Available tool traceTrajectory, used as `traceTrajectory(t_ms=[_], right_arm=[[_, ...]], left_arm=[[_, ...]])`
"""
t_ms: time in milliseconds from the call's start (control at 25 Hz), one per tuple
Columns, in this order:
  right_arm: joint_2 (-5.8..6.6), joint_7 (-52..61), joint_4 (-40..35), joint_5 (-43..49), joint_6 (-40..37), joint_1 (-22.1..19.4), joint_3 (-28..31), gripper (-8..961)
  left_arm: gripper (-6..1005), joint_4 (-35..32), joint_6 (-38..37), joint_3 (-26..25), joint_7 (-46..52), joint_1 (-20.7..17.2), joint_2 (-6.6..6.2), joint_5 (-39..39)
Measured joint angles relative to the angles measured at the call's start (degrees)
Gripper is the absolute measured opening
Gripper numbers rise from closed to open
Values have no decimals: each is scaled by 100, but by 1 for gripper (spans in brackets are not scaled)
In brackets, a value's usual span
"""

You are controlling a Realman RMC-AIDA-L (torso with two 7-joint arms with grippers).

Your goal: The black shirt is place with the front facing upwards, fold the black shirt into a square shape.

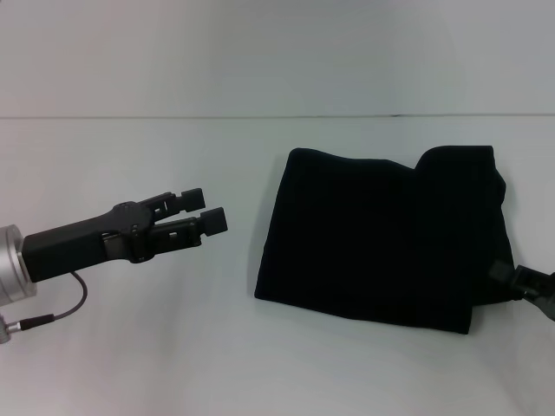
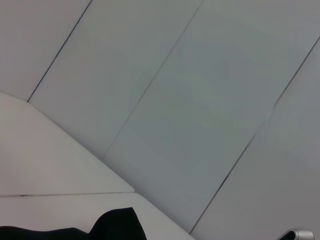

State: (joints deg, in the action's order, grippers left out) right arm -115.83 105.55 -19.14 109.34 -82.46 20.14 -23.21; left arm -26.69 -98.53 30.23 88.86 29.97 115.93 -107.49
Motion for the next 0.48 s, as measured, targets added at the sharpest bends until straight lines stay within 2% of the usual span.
traceTrajectory(t_ms=[40,240,480], right_arm=[[-8,-51,3,0,-3,1,-6,204],[-37,-369,7,0,-148,-3,-41,47],[-58,-1011,7,-1,-555,-84,-5,50]], left_arm=[[949,-1,0,0,0,0,0,0],[949,-3,0,0,0,0,-1,-1],[950,-3,1,0,-13,0,-1,-5]])
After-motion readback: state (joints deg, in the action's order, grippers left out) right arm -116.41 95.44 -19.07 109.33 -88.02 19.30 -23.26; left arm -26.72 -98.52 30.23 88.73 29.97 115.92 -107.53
